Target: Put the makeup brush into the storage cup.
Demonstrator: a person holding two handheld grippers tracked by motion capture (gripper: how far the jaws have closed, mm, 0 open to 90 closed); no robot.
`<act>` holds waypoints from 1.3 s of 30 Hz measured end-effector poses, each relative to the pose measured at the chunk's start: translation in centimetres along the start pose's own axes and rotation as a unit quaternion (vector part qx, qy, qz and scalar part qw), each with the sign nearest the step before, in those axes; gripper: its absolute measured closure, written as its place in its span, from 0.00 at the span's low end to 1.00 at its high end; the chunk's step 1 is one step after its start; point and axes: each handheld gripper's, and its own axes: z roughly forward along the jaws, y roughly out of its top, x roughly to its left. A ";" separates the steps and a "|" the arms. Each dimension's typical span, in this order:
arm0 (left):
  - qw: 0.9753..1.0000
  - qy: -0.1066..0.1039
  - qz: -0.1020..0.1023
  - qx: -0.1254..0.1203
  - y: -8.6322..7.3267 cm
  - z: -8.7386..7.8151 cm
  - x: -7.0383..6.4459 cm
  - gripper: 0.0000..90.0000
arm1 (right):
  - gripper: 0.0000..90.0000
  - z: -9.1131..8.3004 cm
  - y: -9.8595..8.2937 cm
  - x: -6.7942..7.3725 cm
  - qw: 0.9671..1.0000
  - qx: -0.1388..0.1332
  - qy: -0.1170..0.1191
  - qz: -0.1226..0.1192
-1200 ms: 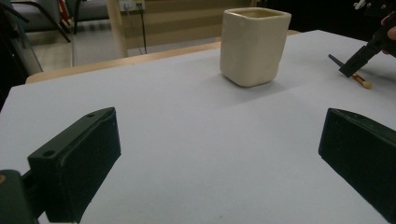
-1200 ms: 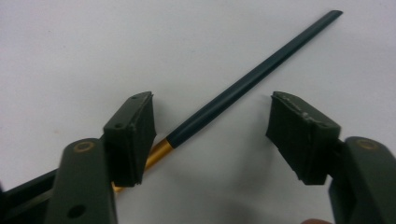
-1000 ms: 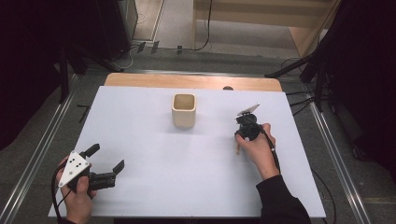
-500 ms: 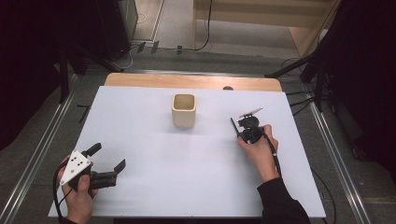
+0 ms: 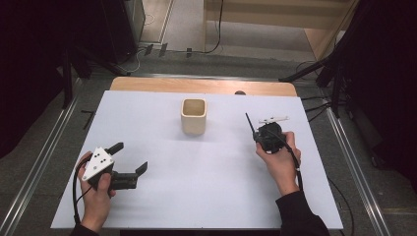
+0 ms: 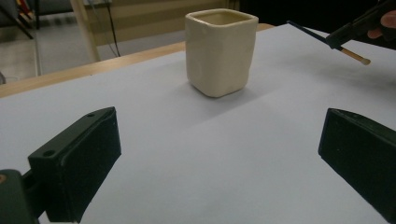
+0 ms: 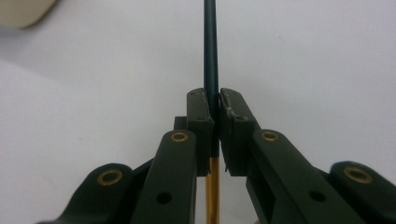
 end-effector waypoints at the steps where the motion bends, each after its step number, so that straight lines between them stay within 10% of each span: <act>1: 1.000 -0.009 -0.001 0.003 0.2 0.2 0.1 0.00 | 0.95 -0.1 0.0 0.0 1.000 -0.002 0.002 0.000; 39: 0.997 -0.068 -0.025 -0.032 6.3 7.2 -1.0 0.00 | 0.94 -3.0 0.9 1.5 0.995 -0.084 0.038 -0.027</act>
